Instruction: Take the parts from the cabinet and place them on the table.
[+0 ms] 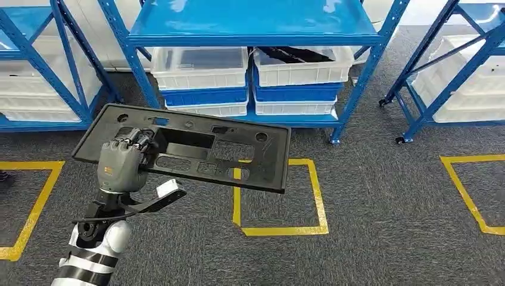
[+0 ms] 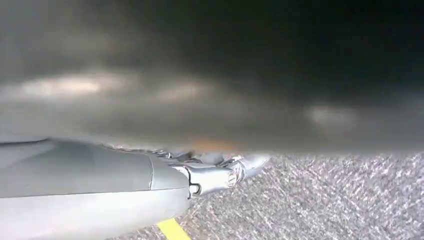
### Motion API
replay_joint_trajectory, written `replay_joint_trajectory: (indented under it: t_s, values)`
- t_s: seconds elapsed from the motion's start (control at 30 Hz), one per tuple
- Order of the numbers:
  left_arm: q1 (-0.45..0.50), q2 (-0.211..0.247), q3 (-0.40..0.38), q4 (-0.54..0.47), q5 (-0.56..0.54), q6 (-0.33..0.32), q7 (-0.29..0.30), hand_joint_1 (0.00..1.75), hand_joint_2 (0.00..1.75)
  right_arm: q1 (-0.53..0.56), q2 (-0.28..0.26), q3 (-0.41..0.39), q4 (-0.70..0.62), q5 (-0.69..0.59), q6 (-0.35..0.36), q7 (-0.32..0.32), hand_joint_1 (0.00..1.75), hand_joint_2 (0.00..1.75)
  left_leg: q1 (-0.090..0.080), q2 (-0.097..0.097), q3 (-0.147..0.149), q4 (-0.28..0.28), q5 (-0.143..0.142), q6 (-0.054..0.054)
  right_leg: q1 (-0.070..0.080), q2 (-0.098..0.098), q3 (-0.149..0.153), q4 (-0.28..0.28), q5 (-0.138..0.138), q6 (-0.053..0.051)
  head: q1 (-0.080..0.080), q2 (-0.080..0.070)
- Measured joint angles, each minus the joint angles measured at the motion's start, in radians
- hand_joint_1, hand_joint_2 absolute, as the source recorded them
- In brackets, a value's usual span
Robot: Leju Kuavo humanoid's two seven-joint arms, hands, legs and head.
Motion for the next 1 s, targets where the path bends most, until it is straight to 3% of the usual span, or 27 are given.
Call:
replay_joint_trajectory:
  t_s: [0.07,0.1,0.13,0.2,0.23,0.27,0.3,0.33,0.4,0.43,0.47,0.53,0.6,0.63,0.67,0.73,0.77,0.8,0.83,0.87,0.93,0.97,1.0]
  values:
    - [0.001,0.000,-0.001,0.000,0.000,0.000,-0.002,1.75,1.75,0.001,0.001,-0.001,0.000,0.002,0.000,0.000,0.00,0.00,0.003,-0.002,0.000,-0.008,0.017,-0.012,0.003,-0.001,-0.014,0.009,0.006,-0.015,-0.002,0.000]
    - [0.004,0.001,-0.001,0.001,0.000,0.000,-0.002,1.75,1.75,0.001,0.000,-0.002,0.000,0.003,0.000,0.000,0.00,0.00,0.006,-0.003,-0.005,-0.010,0.025,-0.018,0.000,-0.003,-0.025,0.005,0.017,-0.030,-0.003,0.000]
    - [0.004,0.001,-0.001,0.001,0.000,0.000,-0.002,1.75,1.75,-0.001,0.000,-0.004,0.000,0.004,0.000,0.000,0.00,0.00,0.010,-0.001,-0.019,0.007,-0.014,-0.019,-0.009,-0.006,-0.022,0.006,0.026,-0.043,-0.005,0.000]
    - [0.004,0.002,-0.001,0.001,0.000,0.000,-0.002,1.75,1.75,0.001,0.000,-0.004,0.000,0.005,0.000,0.000,0.00,0.00,0.008,-0.002,-0.057,0.147,-0.149,-0.019,-0.001,-0.007,-0.042,0.007,0.045,-0.062,-0.006,0.000]
    - [0.005,0.002,0.000,0.001,0.000,0.000,-0.002,1.75,1.75,0.002,0.000,-0.005,0.000,0.005,0.000,0.000,0.00,0.00,0.008,-0.004,-0.078,0.229,-0.193,-0.020,0.003,-0.008,-0.051,0.008,0.053,-0.066,-0.005,0.000]
    - [0.006,0.003,0.000,0.001,0.000,0.000,-0.002,1.75,1.75,0.003,0.000,-0.005,0.000,0.005,0.000,0.000,0.00,0.00,0.008,-0.005,-0.091,0.299,-0.217,-0.021,0.008,-0.008,-0.061,0.009,0.060,-0.067,-0.006,0.000]
    - [0.007,0.003,0.000,0.001,0.000,0.000,-0.002,1.75,1.75,0.003,0.000,-0.005,0.000,0.005,0.000,0.000,0.00,0.00,0.008,-0.005,-0.085,0.324,-0.216,-0.020,0.012,-0.009,-0.070,0.010,0.066,-0.068,-0.006,0.000]
    - [0.008,0.003,-0.001,0.001,0.000,0.000,-0.001,1.75,1.75,0.003,0.000,-0.005,0.000,0.005,0.000,0.000,0.00,0.00,0.008,-0.005,-0.052,0.296,-0.199,-0.016,0.014,-0.008,-0.077,0.011,0.072,-0.068,-0.005,0.000]
    - [0.007,0.003,-0.001,0.001,0.000,0.000,-0.001,1.75,1.75,0.003,0.000,-0.005,0.000,0.005,0.000,0.000,0.00,0.00,0.007,-0.005,0.069,0.132,-0.143,-0.005,0.014,-0.007,-0.086,0.015,0.076,-0.061,-0.005,0.000]
    - [0.006,0.003,-0.001,0.000,0.000,0.000,-0.002,1.75,1.75,0.003,0.001,-0.005,0.000,0.005,0.000,0.000,0.00,0.00,0.004,-0.008,0.125,0.047,-0.140,0.004,0.014,-0.007,-0.088,0.020,0.078,-0.058,-0.006,0.000]
    - [0.005,0.003,-0.002,0.000,0.000,0.000,-0.002,1.75,1.75,0.002,0.002,-0.005,0.000,0.006,0.000,0.000,0.00,0.00,-0.003,-0.008,0.142,0.019,-0.150,0.006,0.020,-0.008,-0.096,0.023,0.082,-0.051,-0.005,0.000]
    - [0.006,0.003,-0.002,-0.004,0.000,0.000,-0.002,1.75,1.75,0.001,0.002,-0.005,0.000,0.007,0.000,0.000,0.00,0.00,-0.013,-0.008,0.134,0.020,-0.138,0.010,0.014,-0.008,-0.098,0.020,0.093,-0.035,-0.008,0.000]
    - [0.006,0.003,-0.002,-0.006,0.000,-0.001,-0.002,1.75,1.75,0.003,0.002,-0.006,0.000,0.007,0.000,0.000,0.00,0.00,-0.016,-0.005,0.128,0.011,-0.124,0.027,0.015,-0.006,-0.100,0.017,0.104,-0.019,-0.006,0.000]
    - [0.004,0.002,-0.002,-0.006,0.000,-0.002,-0.001,1.75,1.75,0.004,-0.001,-0.006,0.000,0.008,-0.001,0.000,0.00,0.00,-0.005,0.004,0.126,-0.001,-0.108,0.033,0.013,-0.007,-0.115,0.031,0.087,-0.020,-0.005,0.000]
    - [0.004,0.002,-0.002,-0.008,-0.001,-0.003,-0.001,1.75,1.75,0.003,0.000,-0.006,0.000,0.008,-0.001,0.000,0.00,0.00,-0.007,0.001,0.113,-0.011,-0.098,0.039,0.019,-0.009,-0.136,0.070,0.044,-0.024,-0.001,0.000]
    - [0.004,0.000,-0.002,-0.010,-0.001,-0.004,0.002,1.75,1.75,0.001,0.002,-0.006,0.000,0.008,-0.001,0.000,0.00,0.00,-0.007,0.004,0.088,-0.009,-0.076,0.048,0.013,-0.008,-0.192,0.216,-0.045,-0.029,0.004,0.000]
    - [0.005,0.000,-0.001,-0.011,-0.001,-0.004,0.002,1.75,1.75,0.001,0.002,-0.006,0.000,0.009,-0.001,0.000,0.00,0.00,-0.007,0.005,0.076,-0.009,-0.068,0.047,0.011,-0.009,-0.211,0.283,-0.071,-0.024,0.003,0.000]
    - [0.006,0.000,-0.001,-0.010,-0.002,-0.006,0.002,1.75,1.75,0.002,0.001,-0.006,0.000,0.011,-0.001,0.000,0.00,0.00,-0.007,0.007,0.064,-0.008,-0.059,0.045,0.008,-0.009,-0.215,0.323,-0.075,-0.013,0.003,0.000]
    - [0.008,0.000,-0.001,-0.010,-0.002,-0.006,0.002,1.75,1.75,0.002,0.001,-0.006,0.000,0.012,-0.001,0.000,0.00,0.00,-0.006,0.008,0.053,-0.008,-0.050,0.042,0.004,-0.009,-0.197,0.314,-0.057,0.001,0.005,0.000]
    - [0.009,0.000,-0.002,-0.010,-0.002,-0.006,0.002,1.75,1.75,0.001,0.000,-0.006,0.000,0.013,-0.001,0.000,0.00,0.00,-0.003,0.008,0.042,-0.008,-0.041,0.037,-0.001,-0.010,-0.156,0.260,-0.025,0.017,0.004,0.000]
    - [0.009,0.000,-0.002,-0.011,-0.002,-0.006,0.002,1.75,1.75,0.000,0.000,-0.006,0.000,0.014,-0.001,0.000,0.00,0.00,0.001,0.007,0.024,-0.003,-0.026,0.024,-0.011,-0.012,-0.034,0.078,0.026,0.036,0.005,0.000]
    - [0.011,0.001,-0.001,-0.015,-0.002,-0.006,0.003,1.75,1.75,-0.004,0.002,-0.006,0.000,0.014,-0.001,0.000,0.00,0.00,-0.004,0.006,0.014,0.001,-0.019,0.015,-0.007,-0.011,0.027,-0.010,-0.004,0.030,0.009,0.000]
    - [0.010,0.001,-0.001,-0.016,-0.002,-0.006,0.005,1.75,1.75,-0.003,0.001,-0.006,0.000,0.014,-0.001,0.000,0.00,0.00,-0.005,0.007,0.014,-0.001,-0.009,0.009,0.002,-0.003,0.017,-0.006,0.002,0.009,0.002,0.000]
